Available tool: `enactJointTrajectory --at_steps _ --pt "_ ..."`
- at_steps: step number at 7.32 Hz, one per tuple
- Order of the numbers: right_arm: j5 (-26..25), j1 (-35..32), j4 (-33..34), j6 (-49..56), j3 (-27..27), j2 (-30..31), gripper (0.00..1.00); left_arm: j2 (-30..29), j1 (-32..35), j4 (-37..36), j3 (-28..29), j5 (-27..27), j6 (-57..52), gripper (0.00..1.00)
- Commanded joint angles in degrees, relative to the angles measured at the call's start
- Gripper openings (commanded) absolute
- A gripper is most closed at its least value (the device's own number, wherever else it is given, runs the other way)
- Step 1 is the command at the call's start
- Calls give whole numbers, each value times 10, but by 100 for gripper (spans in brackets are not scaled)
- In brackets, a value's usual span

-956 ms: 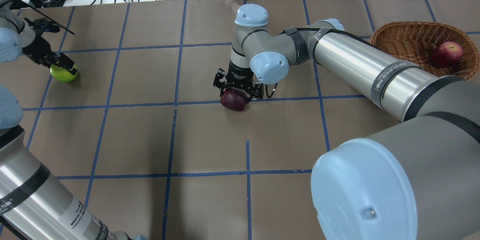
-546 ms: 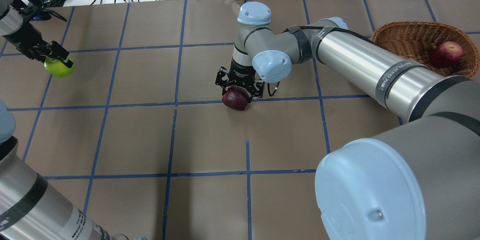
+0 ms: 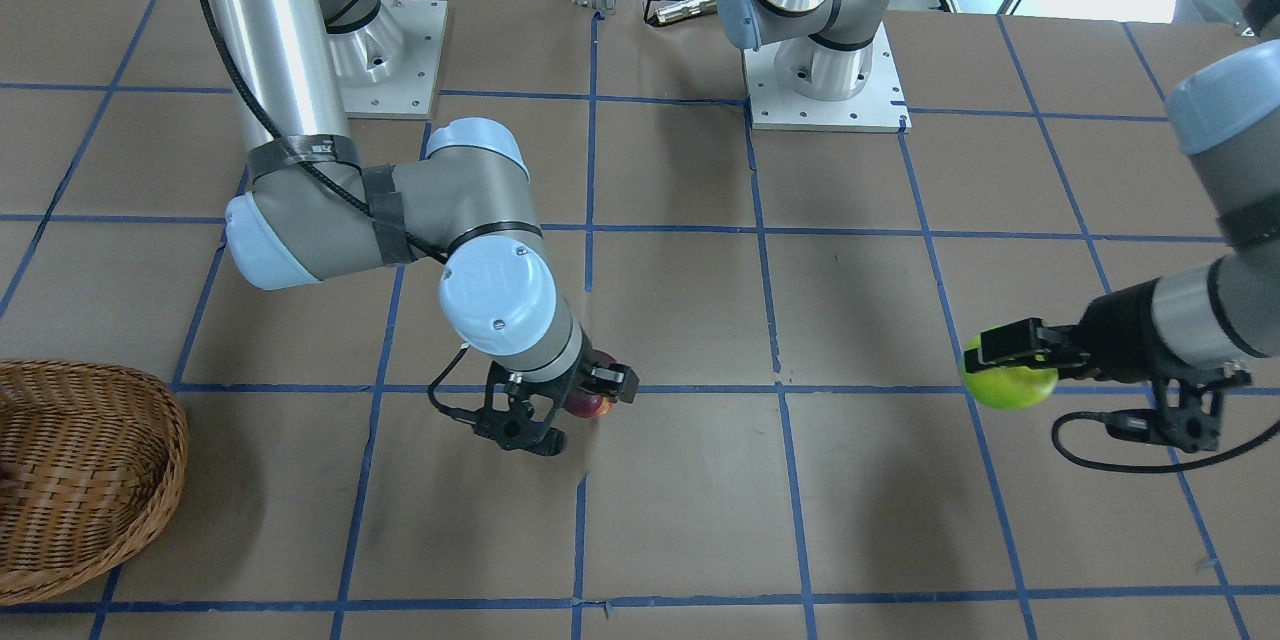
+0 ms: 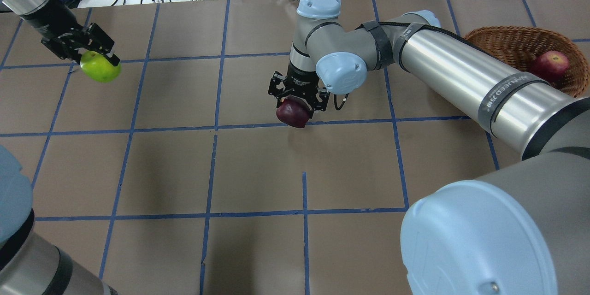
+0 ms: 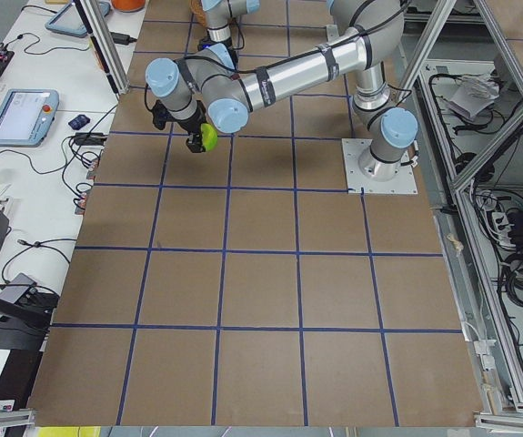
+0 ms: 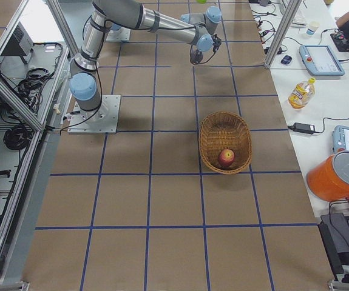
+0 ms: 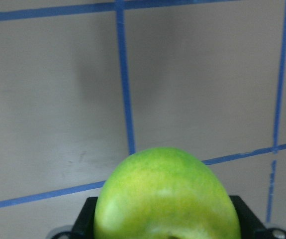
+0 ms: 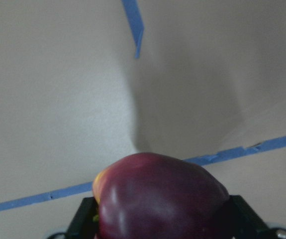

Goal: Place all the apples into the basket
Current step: 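Carry dark apple into basket with right while left carries green apple center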

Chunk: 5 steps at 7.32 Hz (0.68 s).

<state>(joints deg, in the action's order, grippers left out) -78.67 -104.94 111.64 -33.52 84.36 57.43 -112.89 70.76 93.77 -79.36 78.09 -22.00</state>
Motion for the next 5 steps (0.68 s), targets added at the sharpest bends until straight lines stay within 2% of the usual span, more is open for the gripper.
enactJointTrajectory --at_steps 1,2,3,4,5 --pt "-56 101 -24 48 -6 39 0 37 45 -4 -55 -90 84 0" --pt "-74 146 -26 84 -9 57 0 37 99 -29 -61 -94 181 0" --pt "-115 193 -32 143 -12 71 0 28 178 -113 -65 -84 282 0" --pt "-141 242 -34 194 -20 80 0 15 248 -202 -69 -20 361 0" --pt "-146 277 -45 235 -21 80 0 1 300 -239 -75 -7 437 0"
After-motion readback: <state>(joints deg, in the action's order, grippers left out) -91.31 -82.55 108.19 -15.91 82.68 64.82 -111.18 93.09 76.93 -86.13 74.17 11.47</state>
